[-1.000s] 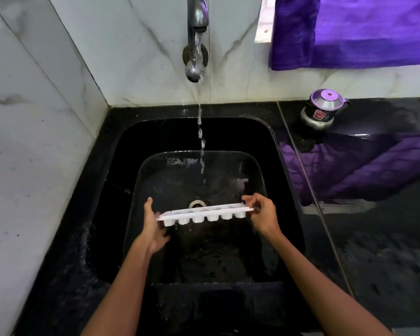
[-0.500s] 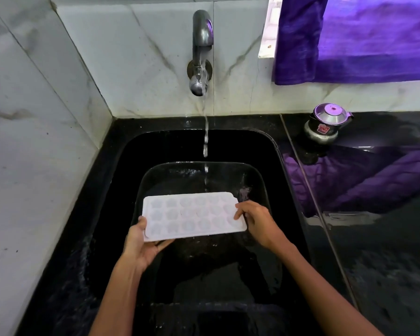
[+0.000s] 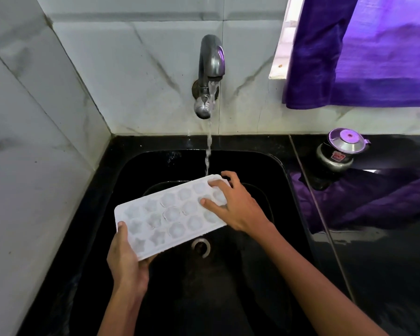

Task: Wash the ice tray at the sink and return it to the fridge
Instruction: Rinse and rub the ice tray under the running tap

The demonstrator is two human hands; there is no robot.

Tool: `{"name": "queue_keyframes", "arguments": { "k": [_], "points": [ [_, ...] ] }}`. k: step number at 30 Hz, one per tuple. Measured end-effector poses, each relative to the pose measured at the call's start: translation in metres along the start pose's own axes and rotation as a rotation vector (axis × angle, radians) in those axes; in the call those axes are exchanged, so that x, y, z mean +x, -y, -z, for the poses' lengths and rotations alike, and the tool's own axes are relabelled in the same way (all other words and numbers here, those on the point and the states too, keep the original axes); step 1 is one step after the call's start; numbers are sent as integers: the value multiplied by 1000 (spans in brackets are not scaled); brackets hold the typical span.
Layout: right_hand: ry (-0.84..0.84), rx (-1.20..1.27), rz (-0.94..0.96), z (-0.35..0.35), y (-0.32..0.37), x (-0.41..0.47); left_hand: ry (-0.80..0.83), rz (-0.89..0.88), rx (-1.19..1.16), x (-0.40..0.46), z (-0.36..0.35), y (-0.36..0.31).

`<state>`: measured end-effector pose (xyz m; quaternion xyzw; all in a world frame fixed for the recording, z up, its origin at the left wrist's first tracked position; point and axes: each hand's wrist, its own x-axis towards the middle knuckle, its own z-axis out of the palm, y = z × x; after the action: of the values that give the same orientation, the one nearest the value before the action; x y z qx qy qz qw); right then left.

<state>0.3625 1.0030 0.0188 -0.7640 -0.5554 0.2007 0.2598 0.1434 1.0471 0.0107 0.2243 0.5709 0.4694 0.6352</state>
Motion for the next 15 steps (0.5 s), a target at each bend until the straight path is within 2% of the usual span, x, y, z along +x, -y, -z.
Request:
{"name": "queue_keyframes", "arguments": {
  "k": [5, 15],
  "points": [
    [-9, -169, 9, -2, 2, 27, -48, -53, 23, 3, -9, -7],
    [-23, -340, 2, 3, 6, 45, -55, -119, 53, 16, -17, -11]
  ]
}}
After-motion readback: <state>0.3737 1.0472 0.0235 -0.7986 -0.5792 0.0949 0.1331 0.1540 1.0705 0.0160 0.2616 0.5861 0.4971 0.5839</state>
